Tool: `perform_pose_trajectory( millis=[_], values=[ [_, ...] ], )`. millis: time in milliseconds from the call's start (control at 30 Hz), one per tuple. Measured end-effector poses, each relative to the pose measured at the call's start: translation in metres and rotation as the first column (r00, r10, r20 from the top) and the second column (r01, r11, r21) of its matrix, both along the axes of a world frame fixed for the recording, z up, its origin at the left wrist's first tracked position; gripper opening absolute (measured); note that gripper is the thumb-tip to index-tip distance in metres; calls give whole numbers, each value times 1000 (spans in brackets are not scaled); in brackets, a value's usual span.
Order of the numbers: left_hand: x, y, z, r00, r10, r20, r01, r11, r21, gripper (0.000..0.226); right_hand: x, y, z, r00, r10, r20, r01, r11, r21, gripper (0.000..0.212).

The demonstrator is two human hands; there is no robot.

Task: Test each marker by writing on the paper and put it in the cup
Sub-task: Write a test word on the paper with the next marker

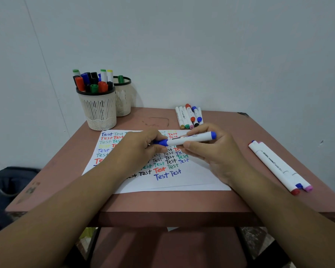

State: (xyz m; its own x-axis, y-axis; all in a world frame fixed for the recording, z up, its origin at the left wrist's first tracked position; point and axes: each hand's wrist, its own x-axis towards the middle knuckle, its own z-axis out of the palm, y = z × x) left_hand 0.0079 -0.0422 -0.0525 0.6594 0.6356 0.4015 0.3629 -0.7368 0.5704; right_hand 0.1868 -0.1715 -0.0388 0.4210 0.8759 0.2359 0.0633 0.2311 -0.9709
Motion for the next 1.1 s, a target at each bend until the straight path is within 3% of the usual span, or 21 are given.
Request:
perform_pose_trajectory(
  millis=[100, 600, 700, 833, 933, 1000, 1100],
  values=[
    [0, -1, 1, 1000, -15, -18, 15, 1000, 19, 14, -1, 1, -3, 994, -18, 107, 23, 999, -43, 22],
    [3, -6, 5, 994, 12, -111, -5, 998, 63, 17, -6, 2, 0, 990, -38, 136, 46, 997, -55, 22],
    [2, -5, 6, 995, 26, -94, -20, 998, 65, 14, -7, 1, -1, 970, -60, 236, 76, 995, -58, 20],
    [3, -7, 10, 998, -2, -65, 6, 998, 66, 12, -1, 0, -5, 848, -165, 504, 194, 981, -6, 20],
    [5, -5, 8, 999, -41, -19, 42, 994, 102, 14, 6, 6, -9, 568, -219, 793, 243, 966, 93, 17],
    [4, 1, 6, 1000, -19, -3, 19, 996, 88, 27, 11, 11, -9, 490, -183, 852, 223, 972, 80, 21],
    [0, 5, 4, 999, 51, -11, -51, 999, 10, 68, 19, 20, 0, 473, -80, 877, 201, 979, -18, 40]
  ],
)
